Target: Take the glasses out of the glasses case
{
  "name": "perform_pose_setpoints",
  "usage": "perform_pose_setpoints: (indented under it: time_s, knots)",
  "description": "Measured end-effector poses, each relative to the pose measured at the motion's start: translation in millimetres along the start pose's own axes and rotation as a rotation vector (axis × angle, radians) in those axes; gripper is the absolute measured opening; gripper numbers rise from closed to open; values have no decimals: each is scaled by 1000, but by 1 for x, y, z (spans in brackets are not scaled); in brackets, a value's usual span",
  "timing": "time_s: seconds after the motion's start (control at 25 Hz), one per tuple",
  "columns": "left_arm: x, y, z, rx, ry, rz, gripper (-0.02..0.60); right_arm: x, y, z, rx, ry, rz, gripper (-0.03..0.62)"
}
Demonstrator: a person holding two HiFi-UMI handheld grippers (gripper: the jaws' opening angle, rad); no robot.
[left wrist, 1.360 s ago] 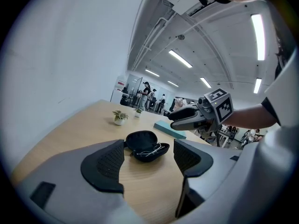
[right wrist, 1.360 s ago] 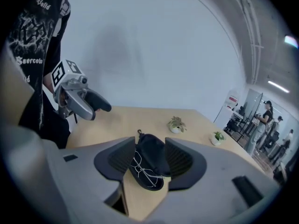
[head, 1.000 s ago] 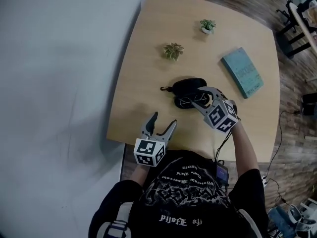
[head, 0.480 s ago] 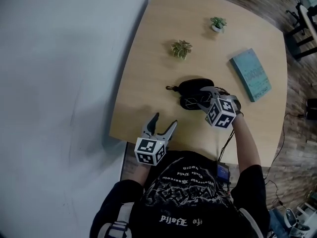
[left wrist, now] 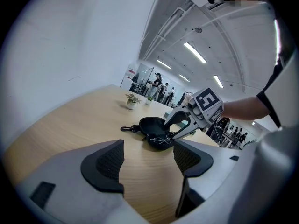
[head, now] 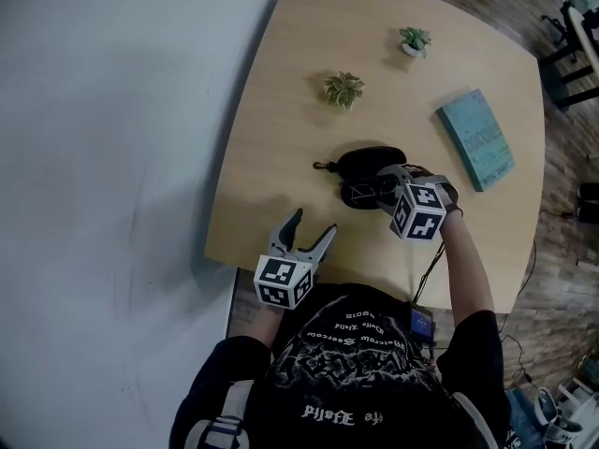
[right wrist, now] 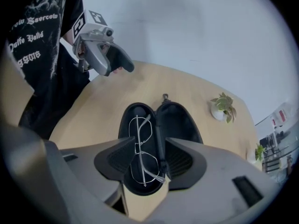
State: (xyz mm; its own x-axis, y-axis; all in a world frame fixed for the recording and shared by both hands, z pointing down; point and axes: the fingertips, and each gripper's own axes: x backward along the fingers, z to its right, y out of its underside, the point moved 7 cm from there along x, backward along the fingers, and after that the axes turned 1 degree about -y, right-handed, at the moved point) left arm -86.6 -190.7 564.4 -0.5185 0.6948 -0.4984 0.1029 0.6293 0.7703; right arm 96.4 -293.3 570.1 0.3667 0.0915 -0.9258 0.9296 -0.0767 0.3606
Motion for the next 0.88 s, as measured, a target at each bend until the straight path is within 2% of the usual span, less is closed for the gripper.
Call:
perform_pose_setpoints:
  time_s: [0.24,0.4,0.68,0.88]
  knots:
    - [-5,5,-12,7,-20,-13,341,-11,1,-5,13,-56,-58,213]
    - [-6,4,-19,7,-34,-9,341,-16,2,-8,39,-58,-94,213]
    - [-5,5,-23,-13,-53,-13,341,-18,-1,-14,126,37,-149,212]
    - [-5,6,-29,-25,-62,-18,341,-21,-5,-18,153,102,-149,193]
